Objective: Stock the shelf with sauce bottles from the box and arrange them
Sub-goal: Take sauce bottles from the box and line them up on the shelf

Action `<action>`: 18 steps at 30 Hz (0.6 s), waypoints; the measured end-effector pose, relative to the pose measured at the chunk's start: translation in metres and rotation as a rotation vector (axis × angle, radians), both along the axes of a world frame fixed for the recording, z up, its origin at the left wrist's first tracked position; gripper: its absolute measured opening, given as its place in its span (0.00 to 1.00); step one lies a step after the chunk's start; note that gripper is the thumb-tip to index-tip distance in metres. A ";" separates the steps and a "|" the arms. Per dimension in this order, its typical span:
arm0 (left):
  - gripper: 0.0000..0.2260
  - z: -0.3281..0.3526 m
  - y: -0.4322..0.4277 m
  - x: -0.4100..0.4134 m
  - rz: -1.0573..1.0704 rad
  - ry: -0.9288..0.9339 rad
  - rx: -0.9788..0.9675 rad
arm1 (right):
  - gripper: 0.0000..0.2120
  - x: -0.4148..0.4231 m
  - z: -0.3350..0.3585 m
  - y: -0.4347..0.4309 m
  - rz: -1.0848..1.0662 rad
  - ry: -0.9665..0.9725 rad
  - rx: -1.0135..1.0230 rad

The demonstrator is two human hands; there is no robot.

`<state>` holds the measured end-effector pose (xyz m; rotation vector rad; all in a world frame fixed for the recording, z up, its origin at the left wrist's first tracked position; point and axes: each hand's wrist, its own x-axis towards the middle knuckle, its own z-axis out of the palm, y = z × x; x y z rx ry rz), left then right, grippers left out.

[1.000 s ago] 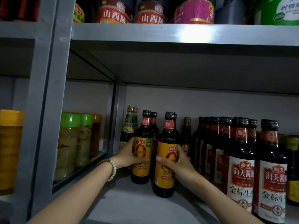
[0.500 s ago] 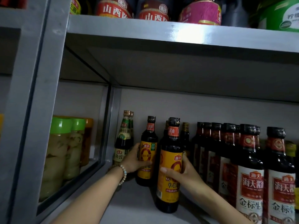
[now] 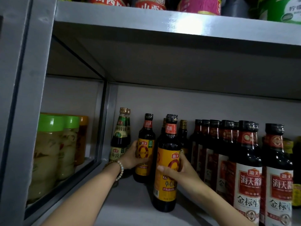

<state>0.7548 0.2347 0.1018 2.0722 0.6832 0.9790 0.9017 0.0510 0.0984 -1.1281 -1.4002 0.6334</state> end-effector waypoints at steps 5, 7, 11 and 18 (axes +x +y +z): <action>0.39 0.000 0.002 0.001 0.008 0.004 -0.010 | 0.35 0.000 -0.001 0.000 -0.010 -0.005 0.013; 0.39 -0.001 0.002 0.001 0.017 0.006 -0.019 | 0.35 0.001 -0.001 0.000 -0.007 -0.006 0.013; 0.38 -0.001 -0.008 0.000 0.061 -0.010 -0.001 | 0.37 0.002 -0.001 0.001 0.007 -0.025 -0.004; 0.38 0.033 -0.076 -0.010 0.250 -0.026 0.125 | 0.42 0.027 0.013 -0.018 0.173 -0.391 -0.321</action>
